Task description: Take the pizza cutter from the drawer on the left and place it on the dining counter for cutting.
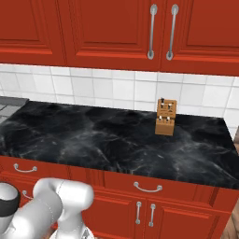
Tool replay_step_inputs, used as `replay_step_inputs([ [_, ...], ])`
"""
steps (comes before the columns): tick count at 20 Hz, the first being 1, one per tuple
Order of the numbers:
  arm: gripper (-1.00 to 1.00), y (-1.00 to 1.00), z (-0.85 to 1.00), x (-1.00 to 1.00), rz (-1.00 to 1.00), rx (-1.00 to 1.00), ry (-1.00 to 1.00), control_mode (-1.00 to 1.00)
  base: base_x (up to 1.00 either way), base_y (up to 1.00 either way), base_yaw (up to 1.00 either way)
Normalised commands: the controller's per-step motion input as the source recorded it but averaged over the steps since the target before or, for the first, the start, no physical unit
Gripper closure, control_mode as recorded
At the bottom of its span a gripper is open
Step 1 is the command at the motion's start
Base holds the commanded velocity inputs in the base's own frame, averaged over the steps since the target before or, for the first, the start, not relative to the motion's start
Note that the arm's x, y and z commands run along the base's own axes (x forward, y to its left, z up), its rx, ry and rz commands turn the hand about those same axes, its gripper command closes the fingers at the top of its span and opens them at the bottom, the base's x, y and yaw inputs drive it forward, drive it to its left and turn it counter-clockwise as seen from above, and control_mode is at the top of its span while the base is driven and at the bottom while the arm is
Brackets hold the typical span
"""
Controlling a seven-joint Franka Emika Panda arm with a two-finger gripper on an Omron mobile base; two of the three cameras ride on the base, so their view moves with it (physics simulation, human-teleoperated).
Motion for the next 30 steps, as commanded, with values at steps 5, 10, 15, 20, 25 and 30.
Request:
replay_step_inputs([
  [5,-1.0,0.27,-0.64,0.11,0.15,-0.2,-0.04,-1.0,0.0,0.0,0.0],
  [10,-1.0,0.28,-0.69,0.21,0.17,-0.2,0.0,-1.0,0.0,0.0,0.0],
  [15,-1.0,0.22,-0.61,0.04,0.17,-0.19,-0.04,-1.0,0.0,0.0,0.0],
  [20,-1.0,0.15,-0.52,0.0,0.16,-0.17,-0.09,-1.0,0.0,0.0,0.0],
  [25,-1.0,0.01,-0.45,0.04,0.1,-0.14,-0.14,-1.0,0.0,0.0,0.0],
  [30,-1.0,0.0,-0.33,0.11,0.07,-0.12,-0.17,-1.0,0.0,0.0,0.0],
])
